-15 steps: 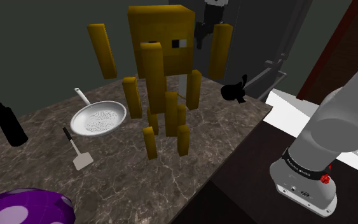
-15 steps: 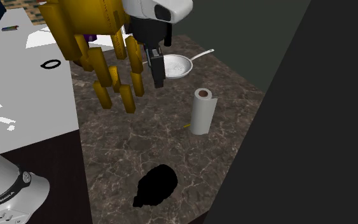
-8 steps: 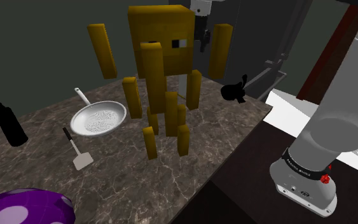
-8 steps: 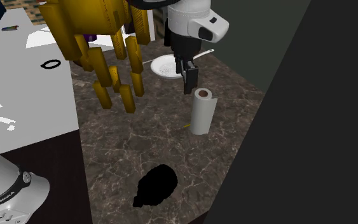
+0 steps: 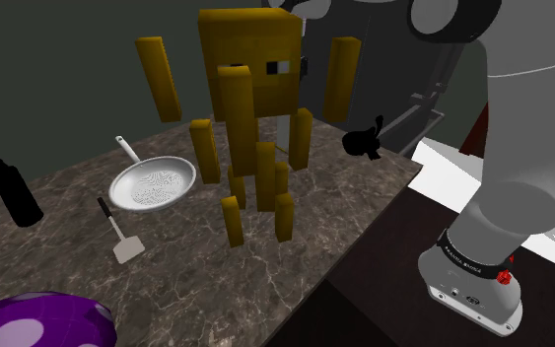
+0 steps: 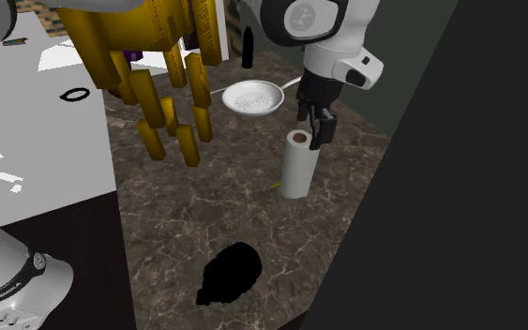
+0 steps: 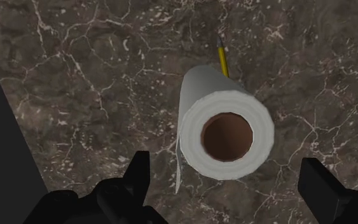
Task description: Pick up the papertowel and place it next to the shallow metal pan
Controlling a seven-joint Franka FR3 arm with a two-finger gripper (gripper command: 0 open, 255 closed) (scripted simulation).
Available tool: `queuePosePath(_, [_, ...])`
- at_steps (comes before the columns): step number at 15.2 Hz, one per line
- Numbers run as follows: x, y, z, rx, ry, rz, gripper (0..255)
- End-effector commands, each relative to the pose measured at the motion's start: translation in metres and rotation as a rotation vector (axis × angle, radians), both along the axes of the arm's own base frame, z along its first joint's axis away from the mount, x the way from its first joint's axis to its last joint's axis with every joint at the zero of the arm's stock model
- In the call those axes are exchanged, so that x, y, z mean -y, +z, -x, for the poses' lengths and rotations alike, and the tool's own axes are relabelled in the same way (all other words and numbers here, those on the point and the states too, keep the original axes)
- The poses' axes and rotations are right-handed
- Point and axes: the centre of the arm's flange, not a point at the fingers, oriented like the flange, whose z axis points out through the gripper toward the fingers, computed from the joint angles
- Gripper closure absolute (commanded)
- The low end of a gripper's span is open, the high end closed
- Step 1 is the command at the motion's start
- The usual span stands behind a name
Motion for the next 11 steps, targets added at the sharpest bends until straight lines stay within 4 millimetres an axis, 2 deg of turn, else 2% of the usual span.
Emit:
queuePosePath(1, [0.0,-0.009,-0.005,-0.002,-0.002,-0.001,0])
queuePosePath(7, [-0.004,-0.043,-0.004,-0.002,-0.002,-0.001,0])
queuePosePath(11, [-0.004,-0.043,-0.004,-0.002,-0.002,-0.001,0])
